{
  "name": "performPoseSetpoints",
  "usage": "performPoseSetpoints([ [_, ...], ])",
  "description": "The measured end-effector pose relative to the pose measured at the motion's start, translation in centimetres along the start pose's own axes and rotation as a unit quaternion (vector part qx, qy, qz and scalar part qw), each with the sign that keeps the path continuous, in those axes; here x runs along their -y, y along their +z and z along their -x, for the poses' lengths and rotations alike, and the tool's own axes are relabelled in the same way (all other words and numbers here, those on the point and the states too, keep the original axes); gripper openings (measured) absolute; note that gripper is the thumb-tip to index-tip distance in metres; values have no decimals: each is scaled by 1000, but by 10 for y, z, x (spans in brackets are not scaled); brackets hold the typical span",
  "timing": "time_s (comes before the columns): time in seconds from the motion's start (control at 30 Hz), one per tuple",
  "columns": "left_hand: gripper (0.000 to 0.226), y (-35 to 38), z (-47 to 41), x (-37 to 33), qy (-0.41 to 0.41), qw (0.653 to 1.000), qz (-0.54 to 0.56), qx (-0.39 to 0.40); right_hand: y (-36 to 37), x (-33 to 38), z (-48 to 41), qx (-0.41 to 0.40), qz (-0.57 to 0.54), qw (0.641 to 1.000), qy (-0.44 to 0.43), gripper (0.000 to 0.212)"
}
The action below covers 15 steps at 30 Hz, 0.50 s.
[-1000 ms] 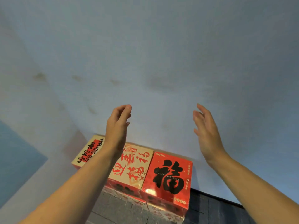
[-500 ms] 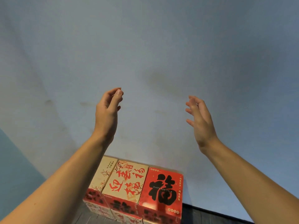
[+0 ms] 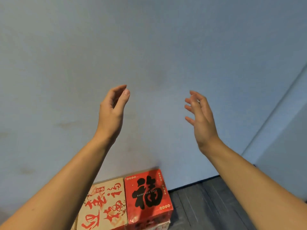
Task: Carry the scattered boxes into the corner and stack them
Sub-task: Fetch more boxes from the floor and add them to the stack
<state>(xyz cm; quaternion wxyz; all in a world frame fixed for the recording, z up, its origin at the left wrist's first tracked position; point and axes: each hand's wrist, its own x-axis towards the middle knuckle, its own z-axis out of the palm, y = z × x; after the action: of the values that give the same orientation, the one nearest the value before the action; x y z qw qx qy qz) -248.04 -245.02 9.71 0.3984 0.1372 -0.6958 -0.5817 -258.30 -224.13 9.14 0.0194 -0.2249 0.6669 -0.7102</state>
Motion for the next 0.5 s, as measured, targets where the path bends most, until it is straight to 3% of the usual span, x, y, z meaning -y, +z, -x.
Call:
performPoseSetpoints([
  [0.23, 48, 91, 36, -2, -10, 983, 62, 171, -93, 10, 62, -171, 55, 984, 13, 43],
  [0.37, 47, 154, 83, -28, 2, 963, 85, 256, -157, 31, 118, -258, 72, 963, 19, 29],
  [0.5, 46, 219, 151, -72, 24, 934, 109, 338, -227, 61, 190, -342, 89, 935, 9, 30],
])
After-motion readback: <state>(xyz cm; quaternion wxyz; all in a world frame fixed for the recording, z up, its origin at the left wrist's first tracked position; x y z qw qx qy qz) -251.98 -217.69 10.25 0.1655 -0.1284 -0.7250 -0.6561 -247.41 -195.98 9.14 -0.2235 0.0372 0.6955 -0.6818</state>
